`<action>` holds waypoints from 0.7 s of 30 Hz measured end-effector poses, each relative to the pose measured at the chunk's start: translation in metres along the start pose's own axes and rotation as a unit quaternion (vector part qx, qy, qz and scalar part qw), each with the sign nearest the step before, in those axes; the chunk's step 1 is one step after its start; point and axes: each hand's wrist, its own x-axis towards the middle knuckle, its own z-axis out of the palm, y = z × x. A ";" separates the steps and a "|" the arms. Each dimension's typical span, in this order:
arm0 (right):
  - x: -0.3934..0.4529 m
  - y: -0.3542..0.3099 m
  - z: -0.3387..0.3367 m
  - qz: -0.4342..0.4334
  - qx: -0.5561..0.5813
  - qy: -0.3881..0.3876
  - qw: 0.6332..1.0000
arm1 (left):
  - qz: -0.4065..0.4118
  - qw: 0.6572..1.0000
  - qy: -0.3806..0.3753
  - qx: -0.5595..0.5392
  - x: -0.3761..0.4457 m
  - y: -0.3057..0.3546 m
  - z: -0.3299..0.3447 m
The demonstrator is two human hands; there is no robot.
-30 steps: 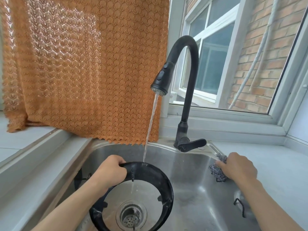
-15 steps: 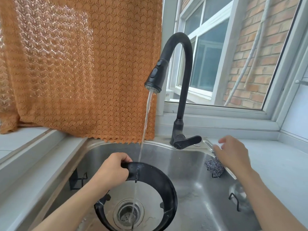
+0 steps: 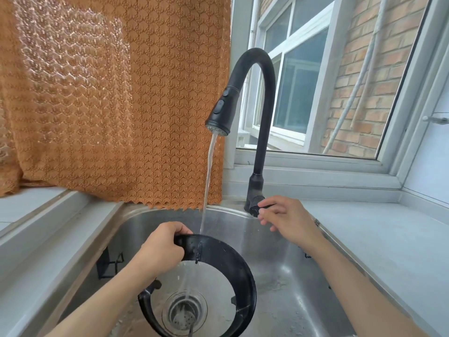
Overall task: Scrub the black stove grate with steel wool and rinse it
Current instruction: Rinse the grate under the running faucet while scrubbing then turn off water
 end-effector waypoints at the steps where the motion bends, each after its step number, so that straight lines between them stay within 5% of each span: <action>1: 0.001 0.001 0.003 -0.004 0.003 -0.003 1.000 | -0.005 1.000 -0.004 0.006 0.000 -0.001 0.000; 21: 0.021 0.030 0.013 0.028 -0.017 0.127 0.991 | 0.036 0.999 -0.008 0.021 0.003 -0.005 0.002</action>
